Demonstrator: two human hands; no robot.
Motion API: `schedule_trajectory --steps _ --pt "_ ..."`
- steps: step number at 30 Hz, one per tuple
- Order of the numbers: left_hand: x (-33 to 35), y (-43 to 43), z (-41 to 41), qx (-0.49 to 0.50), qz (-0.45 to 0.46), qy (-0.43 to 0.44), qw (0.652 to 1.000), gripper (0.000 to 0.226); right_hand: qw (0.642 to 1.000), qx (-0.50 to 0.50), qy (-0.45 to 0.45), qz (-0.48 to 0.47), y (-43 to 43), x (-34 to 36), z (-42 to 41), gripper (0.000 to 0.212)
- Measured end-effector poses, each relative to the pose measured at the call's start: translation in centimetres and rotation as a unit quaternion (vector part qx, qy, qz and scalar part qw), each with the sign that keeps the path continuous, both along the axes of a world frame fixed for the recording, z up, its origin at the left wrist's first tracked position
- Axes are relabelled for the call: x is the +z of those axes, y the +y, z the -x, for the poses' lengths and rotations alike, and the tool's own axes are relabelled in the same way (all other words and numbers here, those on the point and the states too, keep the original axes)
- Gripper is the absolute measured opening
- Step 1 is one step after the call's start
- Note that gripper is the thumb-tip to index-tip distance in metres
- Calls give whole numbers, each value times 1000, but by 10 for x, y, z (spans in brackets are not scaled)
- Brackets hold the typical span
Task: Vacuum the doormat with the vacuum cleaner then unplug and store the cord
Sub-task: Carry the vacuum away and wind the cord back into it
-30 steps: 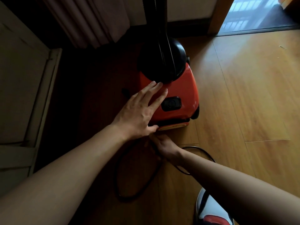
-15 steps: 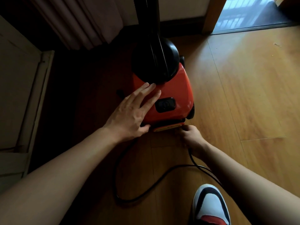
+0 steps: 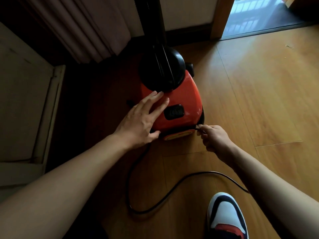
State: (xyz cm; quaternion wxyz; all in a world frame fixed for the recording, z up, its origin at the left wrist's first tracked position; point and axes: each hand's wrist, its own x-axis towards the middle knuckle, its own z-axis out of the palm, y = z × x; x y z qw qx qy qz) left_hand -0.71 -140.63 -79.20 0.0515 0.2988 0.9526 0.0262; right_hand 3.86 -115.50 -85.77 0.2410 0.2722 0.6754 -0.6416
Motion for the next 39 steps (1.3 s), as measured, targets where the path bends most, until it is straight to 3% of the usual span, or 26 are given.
schedule_trajectory --steps 7,10,13,16,20,30,39 --pt "0 6 -2 10 2 -4 1000 105 989 89 68 -92 -8 37 -9 41" --pt "2 7 -3 16 -9 -10 1000 92 984 100 84 -119 -27 50 -8 38" --pt "4 6 -1 22 -27 -12 999 75 999 -30 44 -12 -66 56 -24 32" --pt "5 6 1 19 -35 -3 999 67 966 -156 -38 204 -111 61 -49 29" --pt "2 7 1 22 -36 -8 999 68 940 -159 -59 296 -140 44 -50 33" --pt "-3 3 0 15 -52 -3 999 73 979 -59 10 196 -140 -19 -39 39" --pt "-4 -2 4 4 -54 -4 998 73 996 38 -9 84 -110 -45 -25 42"
